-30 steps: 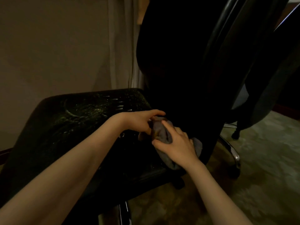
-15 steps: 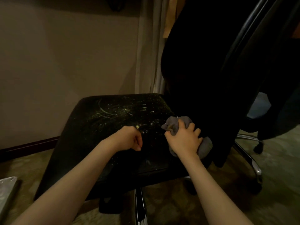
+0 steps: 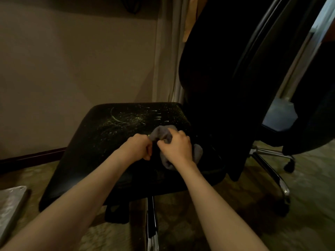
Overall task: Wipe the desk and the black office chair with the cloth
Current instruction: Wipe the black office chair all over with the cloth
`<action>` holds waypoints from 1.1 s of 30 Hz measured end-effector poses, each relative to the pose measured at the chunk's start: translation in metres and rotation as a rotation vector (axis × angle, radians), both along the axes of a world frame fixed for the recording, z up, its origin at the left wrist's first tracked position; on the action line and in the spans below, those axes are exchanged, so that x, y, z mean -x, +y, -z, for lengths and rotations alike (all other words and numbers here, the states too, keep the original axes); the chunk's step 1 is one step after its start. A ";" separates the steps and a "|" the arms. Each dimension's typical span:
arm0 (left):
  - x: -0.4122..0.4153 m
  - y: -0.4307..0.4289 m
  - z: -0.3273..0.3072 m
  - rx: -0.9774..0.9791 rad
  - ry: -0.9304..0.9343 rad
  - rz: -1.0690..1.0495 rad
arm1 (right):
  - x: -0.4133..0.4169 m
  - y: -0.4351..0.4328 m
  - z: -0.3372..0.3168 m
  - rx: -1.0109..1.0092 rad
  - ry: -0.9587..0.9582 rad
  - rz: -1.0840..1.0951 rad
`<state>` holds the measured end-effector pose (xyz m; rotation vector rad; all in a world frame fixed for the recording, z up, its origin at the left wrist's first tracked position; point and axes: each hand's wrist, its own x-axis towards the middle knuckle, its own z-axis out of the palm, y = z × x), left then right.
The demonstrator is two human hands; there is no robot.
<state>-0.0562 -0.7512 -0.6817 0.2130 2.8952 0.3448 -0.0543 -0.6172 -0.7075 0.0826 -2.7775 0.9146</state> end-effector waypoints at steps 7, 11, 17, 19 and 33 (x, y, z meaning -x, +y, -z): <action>-0.005 -0.006 0.009 -0.133 0.051 -0.040 | 0.024 0.069 -0.007 -0.262 0.018 0.376; -0.004 -0.010 0.012 -0.172 0.036 -0.051 | 0.036 0.054 0.006 -0.270 -0.071 0.367; -0.001 -0.011 0.010 -0.170 0.013 -0.019 | 0.037 -0.001 0.006 -0.265 0.007 0.130; -0.004 -0.013 0.012 -0.175 0.047 -0.005 | 0.031 -0.019 0.004 -0.265 0.032 0.017; -0.012 -0.029 0.007 -0.252 0.208 -0.057 | 0.002 0.060 0.011 -0.319 -0.098 0.338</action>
